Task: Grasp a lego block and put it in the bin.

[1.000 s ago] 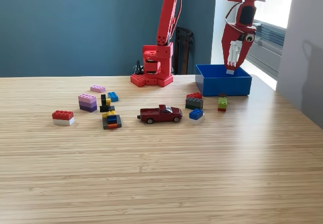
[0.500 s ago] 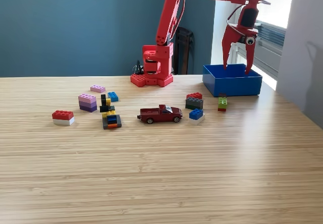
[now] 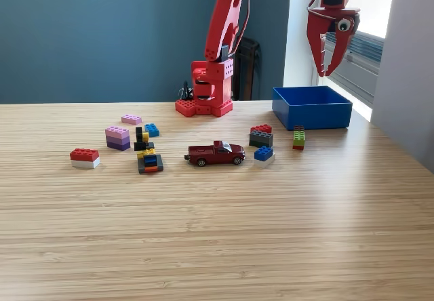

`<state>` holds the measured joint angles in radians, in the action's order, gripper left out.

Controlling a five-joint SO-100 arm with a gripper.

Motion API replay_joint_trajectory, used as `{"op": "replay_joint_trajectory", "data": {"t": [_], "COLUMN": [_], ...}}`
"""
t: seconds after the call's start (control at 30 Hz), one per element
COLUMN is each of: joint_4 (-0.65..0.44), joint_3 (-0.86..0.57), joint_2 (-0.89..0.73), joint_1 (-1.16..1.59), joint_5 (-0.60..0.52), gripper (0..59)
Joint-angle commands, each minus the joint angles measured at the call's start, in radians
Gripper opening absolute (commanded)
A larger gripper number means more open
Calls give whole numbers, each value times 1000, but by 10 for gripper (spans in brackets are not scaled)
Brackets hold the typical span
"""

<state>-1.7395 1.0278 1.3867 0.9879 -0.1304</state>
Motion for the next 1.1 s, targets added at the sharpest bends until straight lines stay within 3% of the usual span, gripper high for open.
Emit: {"op": "replay_joint_trajectory", "data": {"t": [0.03,0.23,0.5,0.67,1.1], "joint_4": [-46,-32,110,181,232], "joint_3": [44,158,380,495,586], "joint_2": [201,296,318,324,327], "joint_1": [-167,-492,-793,-882,-965], "joint_5": [64,172,270,313,333], "gripper": [1,1,1,1,1]}}
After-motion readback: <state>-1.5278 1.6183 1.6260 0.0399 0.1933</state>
